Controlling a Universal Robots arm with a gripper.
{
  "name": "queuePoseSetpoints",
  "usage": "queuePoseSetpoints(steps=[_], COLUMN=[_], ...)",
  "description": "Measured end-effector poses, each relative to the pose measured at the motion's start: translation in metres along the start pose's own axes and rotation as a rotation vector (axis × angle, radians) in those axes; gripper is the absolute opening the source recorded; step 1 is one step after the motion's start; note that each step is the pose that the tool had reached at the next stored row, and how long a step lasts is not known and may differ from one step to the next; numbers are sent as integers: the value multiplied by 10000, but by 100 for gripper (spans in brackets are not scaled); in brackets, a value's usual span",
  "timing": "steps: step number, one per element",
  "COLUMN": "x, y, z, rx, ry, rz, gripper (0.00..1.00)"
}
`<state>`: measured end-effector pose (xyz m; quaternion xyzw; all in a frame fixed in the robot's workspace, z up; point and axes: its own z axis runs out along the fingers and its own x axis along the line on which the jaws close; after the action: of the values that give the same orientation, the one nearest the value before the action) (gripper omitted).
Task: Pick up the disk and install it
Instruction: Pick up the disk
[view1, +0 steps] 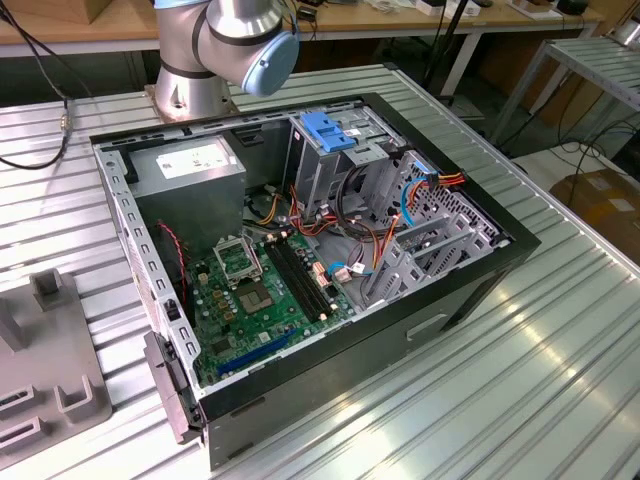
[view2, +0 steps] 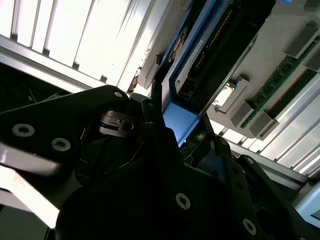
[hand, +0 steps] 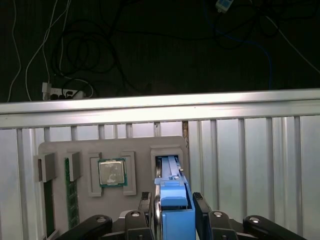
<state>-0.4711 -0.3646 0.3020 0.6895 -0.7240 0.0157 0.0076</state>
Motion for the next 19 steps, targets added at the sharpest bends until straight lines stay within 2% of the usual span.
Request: queuePoseSetpoints(steps=[6,7,8,19], x=[0,0,0,0], y=[0,0,0,0], z=[1,1,1,2], rx=[0,1,0,1], ry=[0,0,0,0], rz=[0,0,0,0], gripper=[45,44,37,37])
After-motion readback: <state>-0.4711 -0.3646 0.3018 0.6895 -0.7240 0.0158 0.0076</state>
